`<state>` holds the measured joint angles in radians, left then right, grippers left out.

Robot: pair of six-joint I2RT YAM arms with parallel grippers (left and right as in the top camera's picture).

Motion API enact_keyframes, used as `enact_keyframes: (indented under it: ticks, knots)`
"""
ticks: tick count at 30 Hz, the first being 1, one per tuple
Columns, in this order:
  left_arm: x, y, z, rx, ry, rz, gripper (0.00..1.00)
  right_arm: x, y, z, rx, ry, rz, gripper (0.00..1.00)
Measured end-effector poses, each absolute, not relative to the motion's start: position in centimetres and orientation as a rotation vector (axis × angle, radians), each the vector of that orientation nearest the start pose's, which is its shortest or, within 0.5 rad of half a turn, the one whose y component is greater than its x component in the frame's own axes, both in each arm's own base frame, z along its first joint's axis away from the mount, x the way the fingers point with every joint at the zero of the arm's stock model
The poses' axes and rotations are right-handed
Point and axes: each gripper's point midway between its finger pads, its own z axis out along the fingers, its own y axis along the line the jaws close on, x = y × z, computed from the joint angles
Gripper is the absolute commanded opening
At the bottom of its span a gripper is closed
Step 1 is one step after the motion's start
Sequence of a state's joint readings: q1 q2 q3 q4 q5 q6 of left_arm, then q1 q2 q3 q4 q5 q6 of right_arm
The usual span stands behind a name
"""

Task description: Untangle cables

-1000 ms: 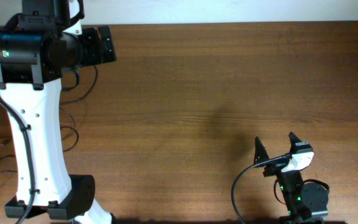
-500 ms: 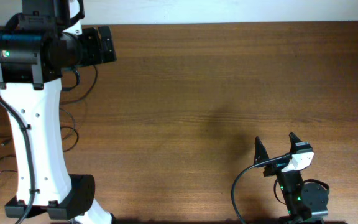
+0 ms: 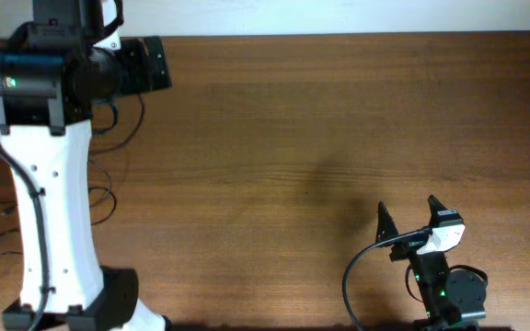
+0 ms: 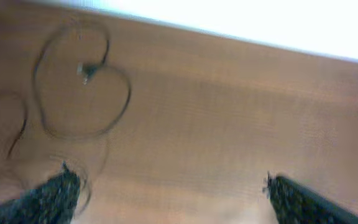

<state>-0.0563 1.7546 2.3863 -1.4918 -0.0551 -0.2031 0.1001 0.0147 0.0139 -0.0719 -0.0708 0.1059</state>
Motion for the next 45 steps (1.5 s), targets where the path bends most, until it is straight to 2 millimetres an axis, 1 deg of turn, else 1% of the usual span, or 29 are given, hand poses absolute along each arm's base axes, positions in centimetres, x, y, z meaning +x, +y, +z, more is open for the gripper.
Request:
enact_keyframes:
  ticks: [1,3,4,5,7,9,10,11,12,13,15,17,18,20,22,27,30,45]
  knots:
    - [39.2,-1.5,38.1,-0.196,2.382,-0.071,0.99,24.3,3.7,15.9,-0.049,1.647,0.215,0.99]
    - [38.9,-1.6,37.8,-0.188,2.314,-0.091,0.99,24.3,3.7,16.0,-0.05,1.646,0.214,0.99]
    - [37.3,-1.6,36.8,-0.185,2.299,-0.098,0.99,24.4,3.6,16.0,-0.047,1.646,0.213,0.99]
    - [36.8,-1.5,36.9,-0.183,2.242,-0.105,1.0,24.4,3.6,15.9,-0.048,1.646,0.213,0.99]
    - [34.9,-1.2,36.5,-0.164,2.134,-0.109,0.99,24.4,3.6,16.0,-0.048,1.645,0.212,0.99]
    - [33.1,-1.2,36.3,-0.12,1.998,-0.107,0.99,24.3,3.6,16.0,-0.047,1.644,0.213,0.99]
    - [31.4,-1.5,35.4,-0.066,1.925,-0.109,0.99,24.3,3.6,16.0,-0.048,1.645,0.213,0.99]
    - [30.1,-1.7,34.9,-0.008,1.809,-0.1,0.99,24.3,3.6,16.0,-0.047,1.643,0.213,0.99]
    - [29.5,-1.8,34.5,0.012,1.774,-0.094,0.99,24.3,3.6,16.0,-0.047,1.643,0.213,0.99]
    - [28.7,-1.7,34.2,0.037,1.678,-0.079,0.99,24.3,3.6,16.0,-0.048,1.644,0.212,0.99]
    - [27.4,-1.4,31.8,0.058,1.617,-0.052,0.99,24.3,3.6,16.0,-0.047,1.643,0.213,0.99]
    - [26.4,-1.1,28.6,0.065,1.574,-0.029,1.0,24.3,3.6,16.0,-0.048,1.643,0.212,0.99]
    - [26.1,-1.1,26.5,0.071,1.575,-0.021,0.99,24.3,3.6,16.0,-0.048,1.643,0.213,0.99]
    - [25.8,-1.1,24.4,0.077,1.558,-0.013,0.99,24.4,3.6,16.0,-0.047,1.645,0.213,0.99]
    - [25.4,-1.0,21.1,0.081,1.561,-0.009,0.99,24.3,3.6,16.0,-0.047,1.643,0.213,0.99]
    - [24.9,-1.1,18.6,0.081,1.559,-0.009,0.99,24.3,3.6,16.0,-0.047,1.643,0.213,0.99]
    - [24.6,-1.0,16.0,0.082,1.642,-0.011,0.99,24.3,3.6,16.0,-0.047,1.643,0.213,0.99]
    - [24.6,-1.0,15.8,0.082,1.647,-0.012,0.99,24.3,3.6,16.0,-0.047,1.643,0.213,0.99]
